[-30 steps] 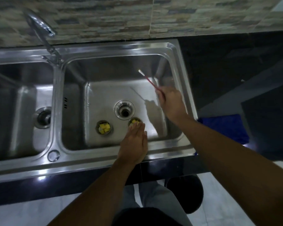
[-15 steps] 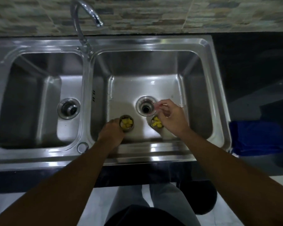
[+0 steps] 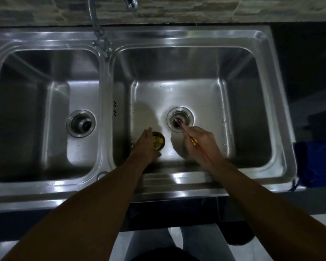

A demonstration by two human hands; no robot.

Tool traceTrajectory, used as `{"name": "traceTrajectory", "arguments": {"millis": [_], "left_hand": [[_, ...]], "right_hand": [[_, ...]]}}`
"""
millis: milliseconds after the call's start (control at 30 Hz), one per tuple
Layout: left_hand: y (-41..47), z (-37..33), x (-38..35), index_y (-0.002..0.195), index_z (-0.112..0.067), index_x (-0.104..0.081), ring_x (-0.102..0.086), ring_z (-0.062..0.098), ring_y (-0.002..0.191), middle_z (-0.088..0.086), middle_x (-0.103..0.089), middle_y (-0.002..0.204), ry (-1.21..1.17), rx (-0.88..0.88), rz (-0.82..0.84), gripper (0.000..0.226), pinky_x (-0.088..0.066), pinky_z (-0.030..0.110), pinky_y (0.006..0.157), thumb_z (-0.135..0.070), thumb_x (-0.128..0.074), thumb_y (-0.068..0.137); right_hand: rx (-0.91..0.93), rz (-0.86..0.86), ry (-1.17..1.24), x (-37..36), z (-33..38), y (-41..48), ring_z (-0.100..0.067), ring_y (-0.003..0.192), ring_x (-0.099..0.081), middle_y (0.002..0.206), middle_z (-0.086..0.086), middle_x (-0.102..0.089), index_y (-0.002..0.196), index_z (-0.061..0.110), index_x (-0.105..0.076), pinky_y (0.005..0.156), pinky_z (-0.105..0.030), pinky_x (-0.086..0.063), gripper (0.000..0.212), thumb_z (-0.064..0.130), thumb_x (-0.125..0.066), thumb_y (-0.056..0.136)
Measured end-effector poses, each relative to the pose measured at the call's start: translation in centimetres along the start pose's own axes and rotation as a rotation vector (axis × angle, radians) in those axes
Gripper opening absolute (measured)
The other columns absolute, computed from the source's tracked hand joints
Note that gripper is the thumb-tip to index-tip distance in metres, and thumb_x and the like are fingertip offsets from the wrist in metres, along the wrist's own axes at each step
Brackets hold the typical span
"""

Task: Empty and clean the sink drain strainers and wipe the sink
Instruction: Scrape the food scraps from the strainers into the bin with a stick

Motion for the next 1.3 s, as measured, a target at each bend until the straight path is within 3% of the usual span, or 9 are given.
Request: {"name": "traceTrajectory", "arguments": {"millis": [167,400,533,767,867,1033,1100,1200,1300], "left_hand": [[0.7,-0.4,0.4,0.15,-0.017,-0.029,-0.045,0.033,0.134,0.009,-0.039,0.15,0.053,-0.069,-0.052,0.094,-0.043,0.045,0.107,-0.03,-0.084,0.075],[-0.1,-2.2,1.9,0.14,-0.019,-0.04,-0.049,0.026,0.119,0.004,-0.044,0.133,0.081,-0.185,-0.121,0.098,-0.047,0.038,0.093,-0.043,-0.089,0.059],[-2.1,-3.5,3.5,0.131,-0.025,-0.043,-0.051,0.024,0.107,-0.002,-0.037,0.122,-0.059,-0.289,-0.224,0.089,-0.047,0.033,0.085,-0.042,-0.085,0.055],[-5.9,-6.8,6.0,0.131,-0.02,-0.048,-0.053,0.02,0.104,0.001,-0.04,0.122,-0.179,-0.471,-0.323,0.083,-0.051,0.033,0.089,-0.034,-0.088,0.06],[-7.4,-8.7,6.5,0.132,-0.02,-0.05,-0.052,0.014,0.106,-0.001,-0.043,0.122,-0.191,-0.518,-0.347,0.081,-0.05,0.031,0.092,-0.032,-0.087,0.061],[-10.1,-12.3,6.3,0.126,-0.033,-0.05,-0.042,-0.008,0.098,-0.018,-0.042,0.114,-0.184,-0.628,-0.383,0.074,-0.034,0.006,0.084,-0.041,-0.087,0.063],[-11.3,-14.2,5.6,0.125,-0.036,-0.049,-0.042,-0.007,0.102,-0.018,-0.044,0.115,-0.157,-0.671,-0.387,0.073,-0.037,0.009,0.087,-0.043,-0.088,0.064],[-12.8,-17.3,3.9,0.13,-0.027,-0.051,-0.049,0.011,0.117,-0.009,-0.052,0.123,-0.112,-0.696,-0.36,0.075,-0.048,0.032,0.098,-0.046,-0.086,0.066],[-15.0,-20.8,1.2,0.136,-0.024,-0.049,-0.05,0.016,0.119,-0.004,-0.053,0.128,-0.091,-0.722,-0.328,0.082,-0.047,0.041,0.102,-0.048,-0.085,0.067]], "right_hand": [[-0.014,0.111,-0.032,-0.9,0.0,0.2,-0.013,0.086,-0.066,0.099,-0.009,-0.072,0.135,0.006,-0.061,0.085,-0.026,-0.055,0.036,0.005,-0.055,0.1],[-0.041,0.204,-0.09,-0.7,0.5,-0.5,-0.022,0.089,-0.068,0.103,-0.011,-0.072,0.146,0.011,-0.05,0.083,-0.038,-0.055,0.043,0.011,-0.047,0.103],[-0.12,0.074,-0.077,0.5,0.6,-0.8,-0.023,0.082,-0.069,0.094,-0.012,-0.074,0.141,0.011,-0.057,0.082,-0.035,-0.055,0.038,0.012,-0.048,0.103],[-0.143,-0.16,0.025,2.7,1.8,-2.3,-0.001,0.069,-0.058,0.083,-0.004,-0.073,0.134,0.01,-0.063,0.073,-0.002,-0.042,0.034,0.01,-0.053,0.101],[-0.12,-0.243,0.026,4.7,2.2,-3.5,-0.006,0.072,-0.065,0.087,-0.001,-0.074,0.135,0.018,-0.062,0.074,-0.012,-0.049,0.035,0.012,-0.053,0.102],[-0.101,-0.332,0.016,8.8,1.7,-6.3,-0.004,0.078,-0.066,0.092,0.005,-0.072,0.141,0.02,-0.057,0.078,-0.024,-0.056,0.039,0.015,-0.051,0.104],[-0.092,-0.338,-0.007,10.5,1.3,-7.7,-0.011,0.079,-0.066,0.093,-0.002,-0.072,0.142,0.015,-0.056,0.079,-0.032,-0.057,0.04,0.013,-0.051,0.103],[-0.088,-0.336,-0.05,13.1,0.3,-10.2,-0.012,0.09,-0.065,0.106,-0.008,-0.071,0.142,0.01,-0.055,0.087,-0.032,-0.056,0.039,0.011,-0.05,0.103],[-0.108,-0.392,-0.056,16.3,-1.5,-13.7,-0.013,0.091,-0.066,0.109,-0.01,-0.07,0.139,0.01,-0.057,0.088,-0.016,-0.053,0.037,0.01,-0.051,0.103]]}}
Point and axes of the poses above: each hand's wrist, its own y-axis towards the middle knuckle, its own x-axis out of the back of the hand, z = x × y, the point moved 8 cm from there along y, towards the middle knuckle
